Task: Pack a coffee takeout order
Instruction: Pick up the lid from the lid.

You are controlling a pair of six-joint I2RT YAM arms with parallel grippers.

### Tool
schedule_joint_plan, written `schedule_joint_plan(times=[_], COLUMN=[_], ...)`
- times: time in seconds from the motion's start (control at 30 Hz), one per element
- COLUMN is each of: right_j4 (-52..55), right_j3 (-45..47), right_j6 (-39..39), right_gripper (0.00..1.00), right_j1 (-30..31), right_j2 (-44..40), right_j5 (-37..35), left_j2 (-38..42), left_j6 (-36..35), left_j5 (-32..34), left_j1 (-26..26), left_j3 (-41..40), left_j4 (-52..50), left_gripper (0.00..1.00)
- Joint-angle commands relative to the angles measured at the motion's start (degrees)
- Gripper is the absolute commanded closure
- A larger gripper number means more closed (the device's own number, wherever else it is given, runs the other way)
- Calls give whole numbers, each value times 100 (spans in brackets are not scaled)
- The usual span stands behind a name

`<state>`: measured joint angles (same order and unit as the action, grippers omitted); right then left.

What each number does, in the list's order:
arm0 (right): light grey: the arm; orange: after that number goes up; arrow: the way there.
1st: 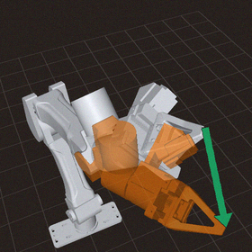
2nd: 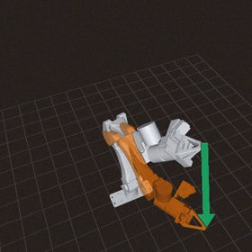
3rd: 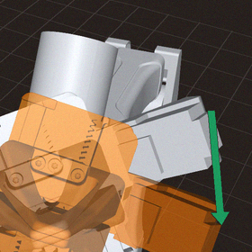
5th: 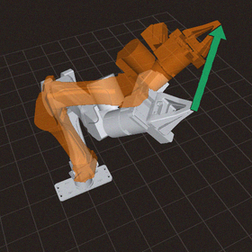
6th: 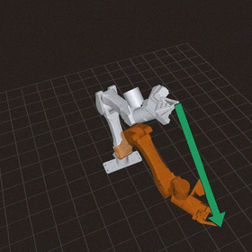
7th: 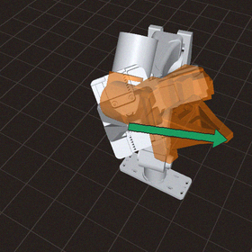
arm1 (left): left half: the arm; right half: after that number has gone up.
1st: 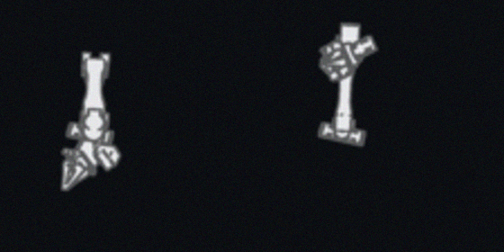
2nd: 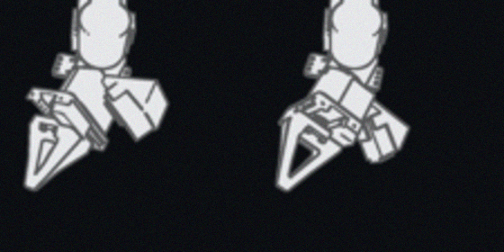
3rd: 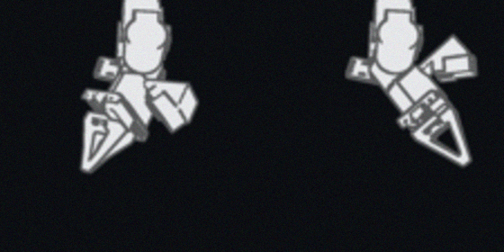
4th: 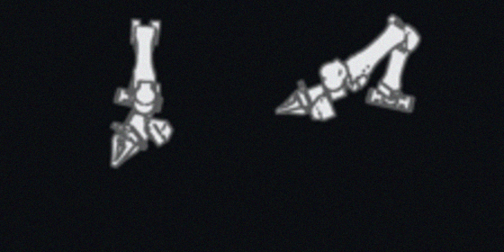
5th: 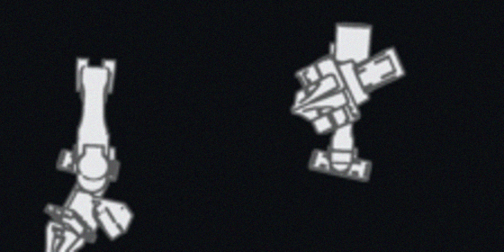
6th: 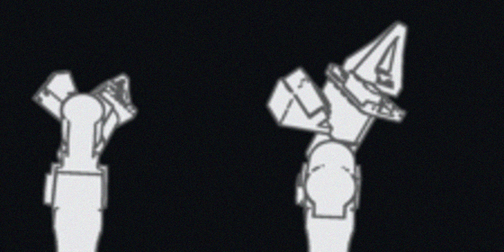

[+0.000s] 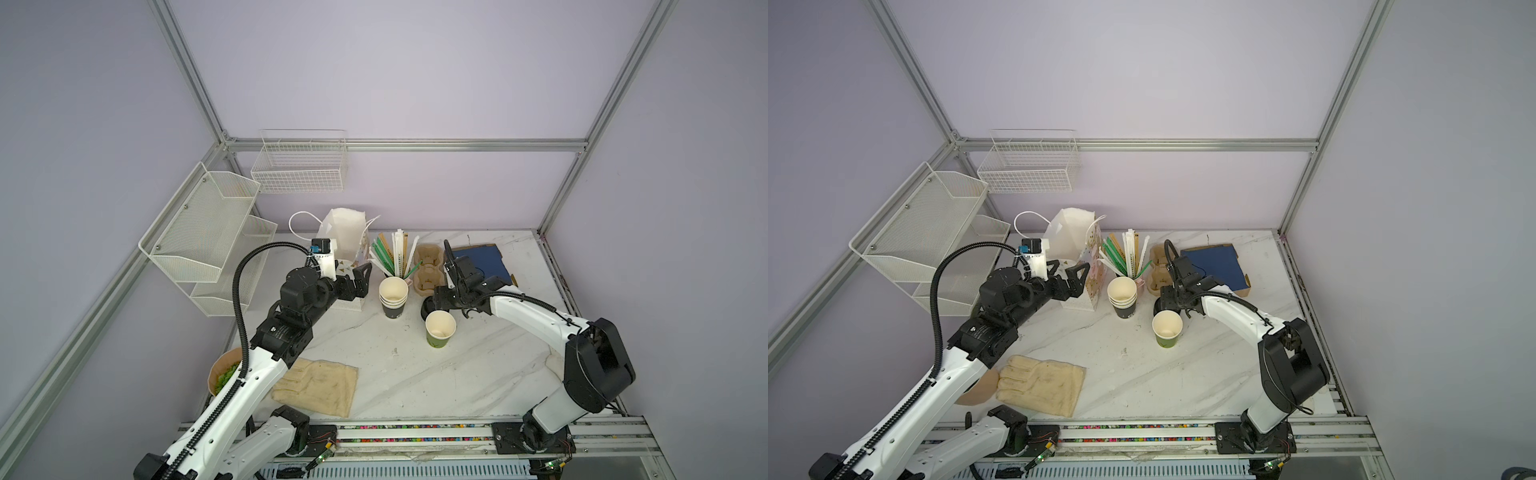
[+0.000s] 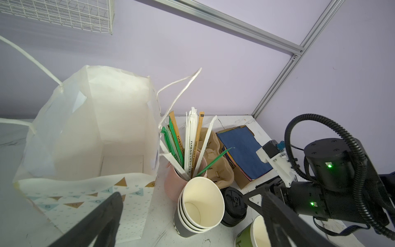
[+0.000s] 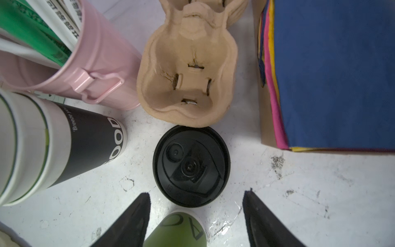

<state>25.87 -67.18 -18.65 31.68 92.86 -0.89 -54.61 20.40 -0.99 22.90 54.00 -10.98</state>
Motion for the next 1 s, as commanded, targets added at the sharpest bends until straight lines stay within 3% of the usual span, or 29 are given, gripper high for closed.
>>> schedule_joint_plan(times=[0.0,0.57,0.97], right_j4=[67,551,454], right_j3=[-239,-806,-775], right_j6=[52,135,209], right_gripper=[25,26,14], right_j1=[-39,-39,8], right_j2=[207,1010,1042], right_j5=[48,-203,69], left_j2=[111,277,363], left_j6=[22,164,210], left_j5=[88,92,3], left_j1=[-31,-153,-241], left_j3=[-133,-135,-152], left_j4=[83,46,72], left_gripper=[0,0,0])
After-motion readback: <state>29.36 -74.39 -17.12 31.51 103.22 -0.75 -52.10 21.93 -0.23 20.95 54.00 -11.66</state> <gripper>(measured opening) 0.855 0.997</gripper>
